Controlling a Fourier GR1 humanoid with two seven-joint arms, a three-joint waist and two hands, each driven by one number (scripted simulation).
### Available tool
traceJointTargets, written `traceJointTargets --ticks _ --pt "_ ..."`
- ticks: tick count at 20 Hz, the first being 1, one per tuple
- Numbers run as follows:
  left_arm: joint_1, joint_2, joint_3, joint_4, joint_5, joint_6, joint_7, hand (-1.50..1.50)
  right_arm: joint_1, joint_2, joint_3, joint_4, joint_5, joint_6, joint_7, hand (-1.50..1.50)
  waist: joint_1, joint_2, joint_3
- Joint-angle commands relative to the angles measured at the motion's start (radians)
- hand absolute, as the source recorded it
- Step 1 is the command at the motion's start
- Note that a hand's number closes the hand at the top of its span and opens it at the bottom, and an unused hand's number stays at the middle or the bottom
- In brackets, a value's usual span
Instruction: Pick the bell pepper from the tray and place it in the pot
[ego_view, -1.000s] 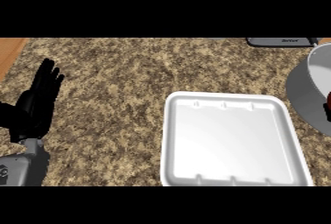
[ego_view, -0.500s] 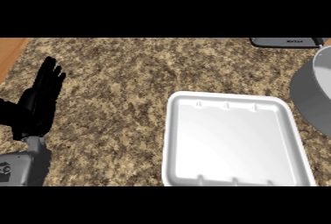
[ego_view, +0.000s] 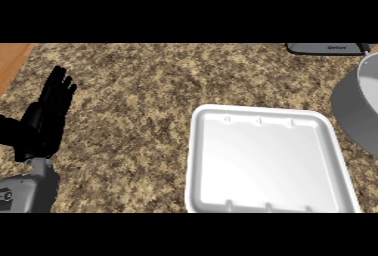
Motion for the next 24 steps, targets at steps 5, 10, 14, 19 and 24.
traceJointTargets --ticks 5,10,14,19,24 --pt "-0.001 0.011 0.002 -0.040 -0.010 0.005 0.034 0.00 -0.163 -0.053 -0.079 0.442 -0.100 0.025 -0.097 -1.50 0.020 0.005 0.002" --pt "0.009 -0.006 0.003 -0.020 -0.005 0.001 0.000 0.00 -0.201 -0.058 -0.114 0.543 -0.205 0.157 -0.242 -1.50 0.014 0.004 0.002" --pt "0.001 -0.005 0.002 -0.007 0.005 -0.009 0.016 0.00 -0.240 -0.043 -0.226 0.541 -0.348 0.184 -0.335 -1.50 0.006 0.001 0.002" --pt "0.018 0.001 0.008 -0.048 0.002 -0.003 0.030 0.00 -0.242 -0.145 -0.336 0.616 -0.473 0.288 -0.404 -1.50 0.002 -0.001 0.002" --pt "0.007 0.025 0.037 0.007 0.019 -0.035 0.011 0.00 -0.187 -0.262 -0.399 0.698 -0.552 0.400 -0.451 -1.50 -0.008 0.000 0.001"
